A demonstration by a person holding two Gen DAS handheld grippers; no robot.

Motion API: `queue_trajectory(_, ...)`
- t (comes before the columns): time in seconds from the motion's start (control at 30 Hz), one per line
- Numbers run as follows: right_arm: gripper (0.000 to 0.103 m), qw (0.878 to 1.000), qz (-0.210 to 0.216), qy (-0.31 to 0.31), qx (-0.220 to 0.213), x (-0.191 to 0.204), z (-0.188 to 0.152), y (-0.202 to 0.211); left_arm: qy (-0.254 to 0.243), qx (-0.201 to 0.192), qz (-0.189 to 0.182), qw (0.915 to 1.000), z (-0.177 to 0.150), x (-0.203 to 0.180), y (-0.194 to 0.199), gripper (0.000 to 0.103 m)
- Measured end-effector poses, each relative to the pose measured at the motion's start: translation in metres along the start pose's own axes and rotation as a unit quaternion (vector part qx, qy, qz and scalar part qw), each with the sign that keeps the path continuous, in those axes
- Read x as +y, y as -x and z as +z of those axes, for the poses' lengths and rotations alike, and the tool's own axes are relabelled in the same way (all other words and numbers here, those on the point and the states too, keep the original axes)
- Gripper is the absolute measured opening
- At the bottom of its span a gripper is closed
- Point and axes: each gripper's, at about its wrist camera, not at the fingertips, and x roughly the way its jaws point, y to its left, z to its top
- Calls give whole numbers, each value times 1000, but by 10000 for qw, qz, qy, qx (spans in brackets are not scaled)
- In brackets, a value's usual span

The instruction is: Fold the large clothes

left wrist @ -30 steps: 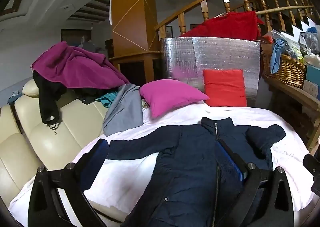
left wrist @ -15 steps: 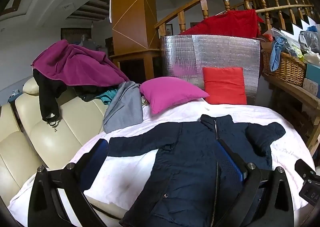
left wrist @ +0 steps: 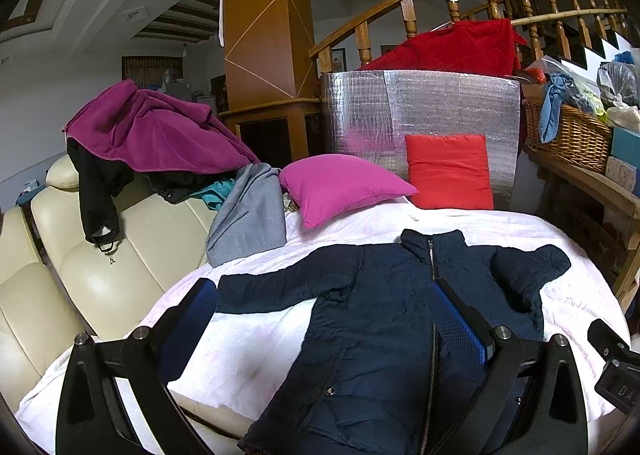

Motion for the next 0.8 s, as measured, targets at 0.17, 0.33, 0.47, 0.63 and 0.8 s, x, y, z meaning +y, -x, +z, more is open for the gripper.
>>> queue_trajectory(0.17,103,10000,-20,18,-6,3,-2,1,-15,5,0,10000,-2,-2,1,103)
queue_trajectory(0.33,103,10000,-47,55,-6,5,-3,0,8,1,-1,10000,-1,-10,5,103)
queue_trajectory(0.47,103,9999,-134,89,-13,7,-3,0,23,0,-32,10000,-2,8,0,103)
queue_trajectory(0.63,103,9998,-156,100,7,9,-4,-1,43,22,-38,10000,-1,6,1,103)
queue_trajectory(0.8,103,9998,-181,118,20,9,-5,-1,44,36,-63,10000,-2,12,0,103)
